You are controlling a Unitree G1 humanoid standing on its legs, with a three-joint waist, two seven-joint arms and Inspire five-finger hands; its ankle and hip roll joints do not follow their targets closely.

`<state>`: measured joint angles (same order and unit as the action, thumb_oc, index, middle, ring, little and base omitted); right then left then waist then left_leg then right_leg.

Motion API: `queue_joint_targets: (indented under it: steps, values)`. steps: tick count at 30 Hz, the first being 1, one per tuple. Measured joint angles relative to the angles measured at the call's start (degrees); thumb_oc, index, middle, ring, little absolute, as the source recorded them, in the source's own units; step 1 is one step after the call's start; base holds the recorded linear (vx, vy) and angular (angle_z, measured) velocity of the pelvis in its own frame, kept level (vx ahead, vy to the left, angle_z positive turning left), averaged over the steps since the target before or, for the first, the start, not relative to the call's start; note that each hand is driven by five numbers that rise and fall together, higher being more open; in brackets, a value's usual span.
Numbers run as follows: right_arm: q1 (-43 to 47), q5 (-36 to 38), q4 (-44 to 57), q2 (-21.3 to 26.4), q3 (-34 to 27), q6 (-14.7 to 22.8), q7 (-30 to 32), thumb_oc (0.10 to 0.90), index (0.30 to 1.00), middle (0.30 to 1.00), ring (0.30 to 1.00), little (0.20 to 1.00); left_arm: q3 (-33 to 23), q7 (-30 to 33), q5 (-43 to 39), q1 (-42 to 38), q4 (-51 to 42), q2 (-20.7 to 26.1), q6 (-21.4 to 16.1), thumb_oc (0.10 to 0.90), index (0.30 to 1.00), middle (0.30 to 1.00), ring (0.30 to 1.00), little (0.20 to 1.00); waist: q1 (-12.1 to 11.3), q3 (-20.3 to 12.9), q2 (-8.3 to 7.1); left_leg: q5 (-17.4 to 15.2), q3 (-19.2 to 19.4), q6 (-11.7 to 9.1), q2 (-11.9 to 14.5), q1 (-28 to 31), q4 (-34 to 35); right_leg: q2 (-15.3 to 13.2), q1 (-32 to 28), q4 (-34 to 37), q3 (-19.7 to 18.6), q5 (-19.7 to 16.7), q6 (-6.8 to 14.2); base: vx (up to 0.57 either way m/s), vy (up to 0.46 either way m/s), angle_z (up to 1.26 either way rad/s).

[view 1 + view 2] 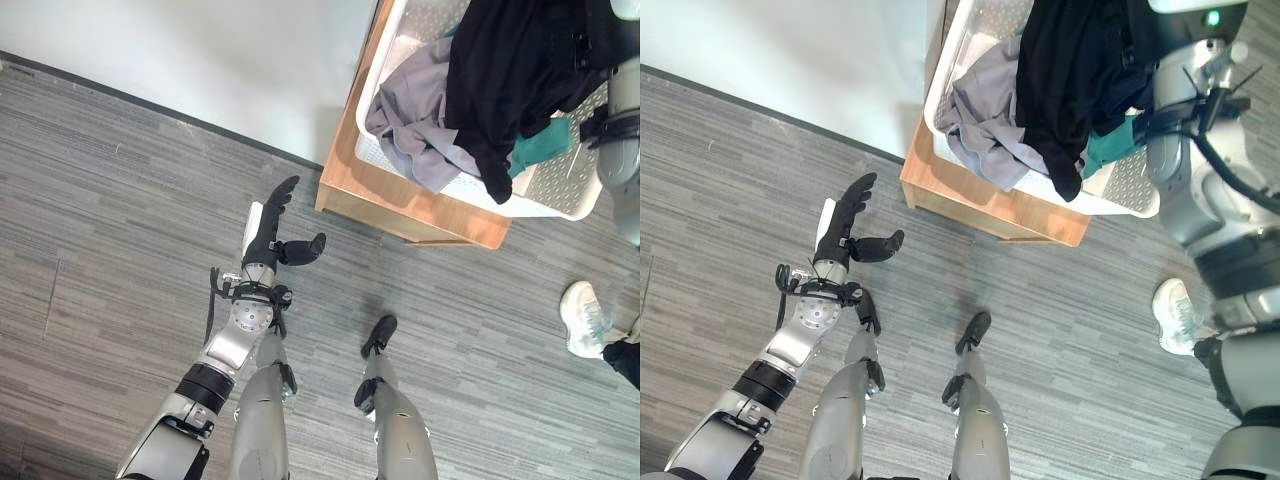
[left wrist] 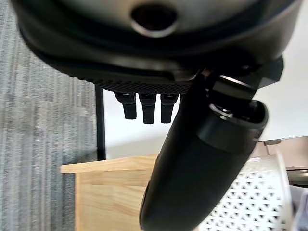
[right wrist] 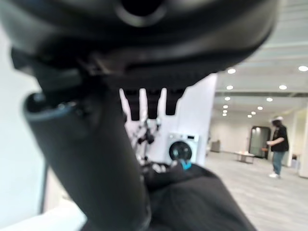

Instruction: Pick up bed clothes into laundry basket.

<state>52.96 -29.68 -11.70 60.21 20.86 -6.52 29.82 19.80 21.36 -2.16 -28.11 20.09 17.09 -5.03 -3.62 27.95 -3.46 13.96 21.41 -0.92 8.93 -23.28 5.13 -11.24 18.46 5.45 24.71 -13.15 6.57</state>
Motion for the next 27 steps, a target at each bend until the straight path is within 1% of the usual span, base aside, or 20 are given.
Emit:
queue_joint_targets:
  steps: [3, 4, 6, 7, 8, 9, 10, 11, 12, 14, 15, 16, 17, 18, 19, 21, 22, 23, 25, 27]
  values:
    - [-8.8, 0.0, 6.1, -4.9, -8.5, 0.2, 1.0, 0.800, 0.900, 0.900, 0.900, 0.900, -0.2, 0.7, 0.1, 0.2, -0.1, -0.1, 0.1, 0.800, 0.900, 0.900, 0.900, 0.900, 0.7, 0.1, -0.12, 0.0, 0.1, 0.0, 0.0, 2.1, 0.0, 0.0, -2.0, 0.0, -0.1, 0.0, 0.0, 0.00, 0.001, -0.01]
    - [-10.3, 0.0, 7.3, -6.0, -10.0, 0.3, 1.1, 0.800, 0.900, 0.900, 0.900, 0.900, -0.3, 0.7, 0.1, 0.4, -0.2, -0.1, 0.1, 0.800, 0.900, 0.900, 0.900, 0.900, 1.0, 0.1, -0.12, 0.0, 0.0, 0.0, 0.0, 2.5, 0.0, 0.0, -2.4, 0.0, -0.1, 0.0, 0.0, 0.00, 0.000, 0.00]
    - [-20.7, 0.0, 14.8, -14.5, -17.2, 0.9, 2.2, 0.800, 0.900, 0.900, 0.900, 0.900, -0.9, 0.7, 0.1, 1.7, -0.7, -0.3, 0.3, 0.800, 0.900, 0.900, 0.900, 0.900, 2.3, 0.1, -0.14, -0.1, 0.0, -0.1, -0.2, 5.1, 0.0, -0.3, -5.2, 0.0, -0.3, 0.5, 0.5, 0.07, -0.043, 0.03]
    - [-24.1, -0.1, 17.1, -16.4, -18.5, 1.0, 2.3, 0.800, 0.900, 0.900, 0.900, 0.900, -1.2, 0.7, 0.0, 2.4, -1.3, -0.7, 0.3, 0.800, 0.900, 0.900, 0.900, 0.900, 2.5, 0.1, -0.13, -0.3, 0.0, -0.4, -0.2, 5.8, 0.1, -0.3, -5.9, 0.0, -0.5, 0.7, 0.8, 0.11, -0.042, 0.05]
    - [-30.5, -0.5, 20.0, -19.1, -20.3, 2.4, 2.1, 0.800, 0.900, 0.900, 0.900, 0.900, -2.3, 0.7, -0.3, 4.1, -2.7, -1.3, 0.3, 0.800, 0.900, 0.900, 0.900, 0.900, 3.2, 0.0, -0.09, -0.4, -0.1, -0.6, -0.4, 7.2, 0.1, -0.5, -7.5, 0.0, -1.2, 1.2, 1.4, 0.10, -0.012, 0.02]
    - [-33.9, -0.8, 21.4, -20.8, -21.4, 2.9, 1.6, 0.800, 0.900, 0.900, 0.900, 0.900, -2.4, 0.5, -0.9, 5.0, -3.3, -1.6, 0.2, 0.800, 0.900, 0.900, 0.900, 0.900, 3.1, 0.0, -0.08, -0.5, -0.1, -0.6, -0.5, 8.1, 0.1, -0.5, -8.4, 0.0, -1.3, 1.3, 1.4, 0.07, 0.009, 0.02]
    - [-37.8, -0.8, 21.6, -22.0, -21.3, 3.4, 1.5, 0.800, 0.900, 0.900, 0.900, 0.900, -2.4, 0.4, -1.6, 6.6, -4.2, -1.5, 0.2, 0.800, 0.900, 0.900, 0.900, 0.900, 3.7, 0.0, -0.04, -0.8, 0.0, -0.8, -0.7, 9.9, 0.1, -0.8, -9.9, 0.0, -1.4, 1.4, 1.6, 0.12, -0.011, 0.03]
    - [-41.9, -0.8, 21.6, -22.3, -21.3, 3.6, 0.3, 0.800, 0.900, 0.900, 0.900, 0.900, -2.3, 0.2, -2.3, 8.9, -5.5, -1.6, 0.2, 0.800, 0.900, 0.900, 0.900, 0.900, 4.7, -0.3, 0.54, -1.7, -0.2, -1.2, -1.0, 11.4, 0.4, -1.3, -11.7, 0.1, -1.5, 1.7, 2.0, 0.11, -0.032, 0.01]
    - [-43.5, -0.8, 21.6, -22.3, -21.6, 3.6, 0.3, 0.800, 0.900, 0.900, 0.900, 0.900, -2.3, 0.1, -2.4, 9.9, -6.0, -1.6, 0.1, 0.800, 0.900, 0.900, 0.900, 0.900, 4.9, -0.7, 0.84, -2.0, -0.1, -0.9, -1.1, 11.8, 0.4, -1.5, -12.0, 0.1, -1.7, 2.1, 2.4, 0.11, -0.033, 0.02]
    - [-46.4, -1.0, 21.5, -23.2, -22.9, 4.0, 0.0, 0.800, 0.900, 0.900, 0.900, 0.900, -2.4, -1.2, -2.9, 11.9, -7.0, -1.3, 0.1, 0.800, 0.900, 0.900, 0.900, 0.900, 5.4, -1.1, 1.71, -2.0, 0.0, -0.9, -1.2, 12.9, 0.4, -1.7, -13.1, 0.1, -1.7, 2.1, 2.4, 0.10, -0.028, 0.01]
    - [-48.0, -1.0, 21.6, -23.3, -23.2, 4.2, -0.8, 0.800, 0.900, 0.900, 0.900, 0.900, -2.8, -2.0, -3.8, 13.8, -7.5, -1.2, 0.1, 0.800, 0.900, 0.900, 0.900, 0.900, 5.8, -1.8, 2.73, -2.0, 0.0, -0.9, -1.3, 14.0, 0.4, -1.9, -14.3, 0.0, -1.4, 2.1, 2.5, 0.13, -0.032, 0.03]
    - [-49.0, -1.0, 21.6, -23.5, -23.5, 4.6, -1.2, 0.800, 0.900, 0.900, 0.900, 0.900, -3.1, -2.7, -4.5, 15.2, -7.9, -1.2, 0.0, 0.800, 0.900, 0.900, 0.900, 0.900, 6.0, -2.2, 3.34, -2.1, 0.0, -0.9, -1.3, 15.0, 0.4, -1.9, -15.3, 0.1, -1.8, 2.4, 2.4, 0.16, -0.022, 0.02]
    - [-50.6, -1.0, 21.6, -23.5, -23.6, 4.8, -2.1, 0.800, 0.900, 0.900, 0.900, 0.900, -3.2, -3.4, -5.1, 17.4, -7.9, -1.2, 0.0, 0.800, 0.900, 0.900, 0.900, 0.900, 6.1, -3.7, 4.67, -2.4, 0.1, -0.8, -1.5, 16.3, 0.4, -2.1, -16.6, 0.2, -1.7, 2.6, 2.6, 0.11, -0.014, 0.00]
    - [-51.4, -1.0, 21.3, -23.5, -23.4, 4.8, -2.6, 0.800, 0.900, 0.900, 0.900, 0.900, -3.1, -3.7, -5.3, 18.8, -7.9, -1.3, 0.0, 0.800, 0.900, 0.900, 0.900, 0.900, 6.1, -4.9, 5.31, -2.6, 0.1, -0.9, -1.7, 17.1, 0.4, -2.1, -17.3, 0.4, -1.7, 2.8, 2.7, 0.14, -0.016, 0.02]
    - [-53.0, -1.0, 20.8, -23.5, -23.3, 4.8, -3.6, 0.800, 0.900, 0.900, 0.900, 0.900, -3.1, -4.7, -6.1, 20.7, -7.9, -1.3, 0.0, 0.800, 0.900, 0.900, 0.900, 0.900, 6.1, -7.5, 6.78, -2.9, 0.1, -1.0, -1.9, 17.9, 0.4, -2.2, -18.1, 0.4, -1.7, 3.2, 2.8, 0.12, -0.030, 0.01]
    - [-54.1, -1.2, 19.8, -23.8, -23.2, 5.0, -4.4, 0.800, 0.900, 0.900, 0.900, 0.900, -3.1, -5.0, -6.4, 21.8, -7.9, -1.2, -0.1, 0.800, 0.900, 0.900, 0.900, 0.900, 6.1, -9.2, 7.96, -3.2, 0.3, -0.9, -2.1, 19.6, 0.4, -2.4, -19.8, 0.4, -1.5, 3.3, 2.8, 0.09, -0.048, 0.02]
    - [-54.7, -1.3, 17.2, -24.9, -23.1, 5.5, -5.1, 0.800, 0.900, 0.900, 0.900, 0.900, -3.1, -5.8, -6.3, 22.4, -7.9, -1.0, -0.2, 0.800, 0.900, 0.900, 0.900, 0.900, 5.9, -10.2, 8.04, -3.7, 0.3, -1.1, -2.2, 21.8, 0.4, -2.4, -22.0, 0.4, -1.6, 3.5, 3.0, 0.09, -0.063, -0.01]
    - [-56.1, -1.2, 15.8, -25.2, -23.0, 5.4, -5.8, 0.800, 0.900, 0.900, 0.900, 0.900, -3.0, -6.1, -6.2, 23.3, -7.9, -1.0, -0.7, 0.800, 0.900, 0.900, 0.900, 0.900, 5.8, -13.0, 8.19, -4.1, 0.5, -1.3, -2.2, 22.0, 0.4, -2.5, -22.1, 0.4, -1.7, 4.2, 3.4, 0.07, -0.068, -0.06]
    - [-57.7, -0.9, 13.7, -25.3, -23.3, 6.0, -5.8, 0.800, 0.900, 0.900, 0.900, 0.900, -3.0, -6.6, -6.1, 23.8, -8.0, -1.0, -1.1, 0.800, 0.900, 0.900, 0.900, 0.900, 5.9, -15.4, 7.85, -4.2, 0.7, -1.3, -2.2, 22.1, 0.4, -2.6, -22.1, 0.4, -1.8, 4.3, 3.5, 0.04, -0.066, -0.05]
    - [-59.0, 1.3, 9.6, -27.6, -24.2, 6.2, -5.8, 0.800, 0.900, 0.900, 0.900, 0.900, -3.0, -7.3, -6.2, 23.9, -8.1, -1.0, -1.1, 0.800, 0.900, 0.900, 0.900, 0.900, 6.4, -17.1, 7.36, -4.3, 0.9, -1.4, -2.2, 23.1, 0.4, -2.6, -22.8, 0.4, -2.0, 4.1, 3.3, 0.03, -0.055, -0.08]
